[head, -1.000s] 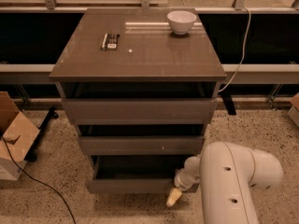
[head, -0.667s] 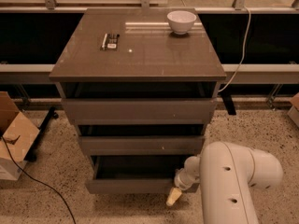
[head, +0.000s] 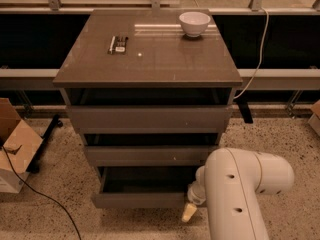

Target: Open bottom drawer

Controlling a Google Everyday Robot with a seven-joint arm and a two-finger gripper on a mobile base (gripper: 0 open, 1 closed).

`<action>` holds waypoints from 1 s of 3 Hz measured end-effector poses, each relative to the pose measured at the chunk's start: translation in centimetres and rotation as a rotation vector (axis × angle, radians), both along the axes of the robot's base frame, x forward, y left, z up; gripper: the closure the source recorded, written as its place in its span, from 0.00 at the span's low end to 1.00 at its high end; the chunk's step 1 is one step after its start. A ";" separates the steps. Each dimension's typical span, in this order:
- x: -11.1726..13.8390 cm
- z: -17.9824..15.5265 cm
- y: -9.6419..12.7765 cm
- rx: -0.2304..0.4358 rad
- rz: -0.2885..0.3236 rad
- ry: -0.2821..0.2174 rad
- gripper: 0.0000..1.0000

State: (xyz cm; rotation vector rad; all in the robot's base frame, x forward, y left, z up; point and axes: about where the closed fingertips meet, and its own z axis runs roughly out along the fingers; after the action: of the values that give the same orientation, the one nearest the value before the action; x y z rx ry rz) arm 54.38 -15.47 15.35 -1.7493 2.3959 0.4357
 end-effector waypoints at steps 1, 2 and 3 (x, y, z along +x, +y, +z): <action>0.0 0.5 0.0 0.000 0.000 0.001 0.39; -0.1 0.5 0.0 0.000 0.001 0.001 0.62; -3.6 -0.3 -0.2 0.043 0.009 0.067 0.85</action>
Offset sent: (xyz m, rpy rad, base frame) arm -0.0829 -0.0269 -0.0080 0.1601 0.1832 0.0139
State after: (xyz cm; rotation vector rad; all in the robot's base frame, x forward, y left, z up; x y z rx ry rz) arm 50.74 -15.64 15.04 -1.7551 2.4055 0.5521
